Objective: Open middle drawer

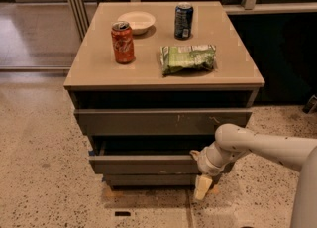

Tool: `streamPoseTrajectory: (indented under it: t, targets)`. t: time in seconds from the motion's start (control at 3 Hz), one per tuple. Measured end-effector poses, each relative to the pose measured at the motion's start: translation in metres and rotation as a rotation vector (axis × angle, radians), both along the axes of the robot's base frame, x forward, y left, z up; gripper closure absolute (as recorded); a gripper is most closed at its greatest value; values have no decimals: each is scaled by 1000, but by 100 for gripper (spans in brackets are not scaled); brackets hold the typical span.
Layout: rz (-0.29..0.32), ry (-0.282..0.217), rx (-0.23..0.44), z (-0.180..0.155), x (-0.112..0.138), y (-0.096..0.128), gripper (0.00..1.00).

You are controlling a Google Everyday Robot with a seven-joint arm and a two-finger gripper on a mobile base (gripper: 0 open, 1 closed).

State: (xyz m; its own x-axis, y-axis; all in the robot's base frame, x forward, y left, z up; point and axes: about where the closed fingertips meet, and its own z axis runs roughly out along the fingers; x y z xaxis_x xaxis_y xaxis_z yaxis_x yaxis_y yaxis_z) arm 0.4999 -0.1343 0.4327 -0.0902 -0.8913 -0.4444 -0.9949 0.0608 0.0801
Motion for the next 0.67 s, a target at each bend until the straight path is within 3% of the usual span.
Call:
streamPoseTrajectory:
  t: [0.33, 0.67]
  targets:
    - [23, 57, 11, 10, -33, -1, 0]
    - [47, 158, 35, 23, -83, -3, 0]
